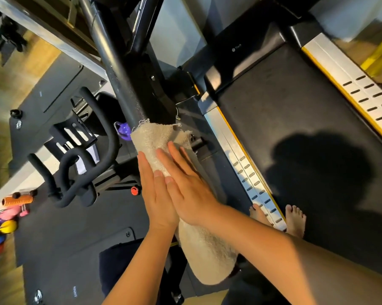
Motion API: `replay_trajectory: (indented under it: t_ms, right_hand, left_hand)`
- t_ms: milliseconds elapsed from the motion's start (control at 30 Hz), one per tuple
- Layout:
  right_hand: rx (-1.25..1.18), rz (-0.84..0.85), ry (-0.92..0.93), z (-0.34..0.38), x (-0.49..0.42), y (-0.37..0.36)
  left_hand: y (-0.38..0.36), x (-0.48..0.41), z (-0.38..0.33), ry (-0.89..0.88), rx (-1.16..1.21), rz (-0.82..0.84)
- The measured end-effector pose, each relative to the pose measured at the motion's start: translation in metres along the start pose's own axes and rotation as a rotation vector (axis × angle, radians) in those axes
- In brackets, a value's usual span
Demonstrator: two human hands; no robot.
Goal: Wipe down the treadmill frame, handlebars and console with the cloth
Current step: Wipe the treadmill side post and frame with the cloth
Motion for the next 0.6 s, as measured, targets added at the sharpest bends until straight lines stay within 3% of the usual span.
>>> replay_trajectory:
  t_ms: [100, 200, 400, 600]
  right_hand:
    - [-0.165, -0.013, -0.005, 0.0, -0.004, 0.001]
    - [-0.487, -0.016, -0.167, -0.01, 0.001, 0.0]
    - [-0.502, 0.014, -0.365, -0.01, 0.023, -0.001]
    - [-0.519, -0.092, -0.441, -0.013, -0.002, 0.005]
  left_hand:
    - [0.0, 0.001, -0.007, 0.048, 0.095, -0.012]
    - [0.0, 0.003, -0.014, 0.038, 0.147, -0.007]
    - [0.0, 0.006, -0.013, -0.08, 0.014, -0.022]
    - [-0.002, 0.004, -0.016, -0.232, -0.097, 0.056]
Point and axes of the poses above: each hand's wrist, its own x-axis away from the middle knuckle, its own y-axis out of the back of the hand, z = x × y, the point moved 1 cm from there along -x, towards the middle knuckle, and after that the axes turned 5 degrees about x, right-handed, at the moved point
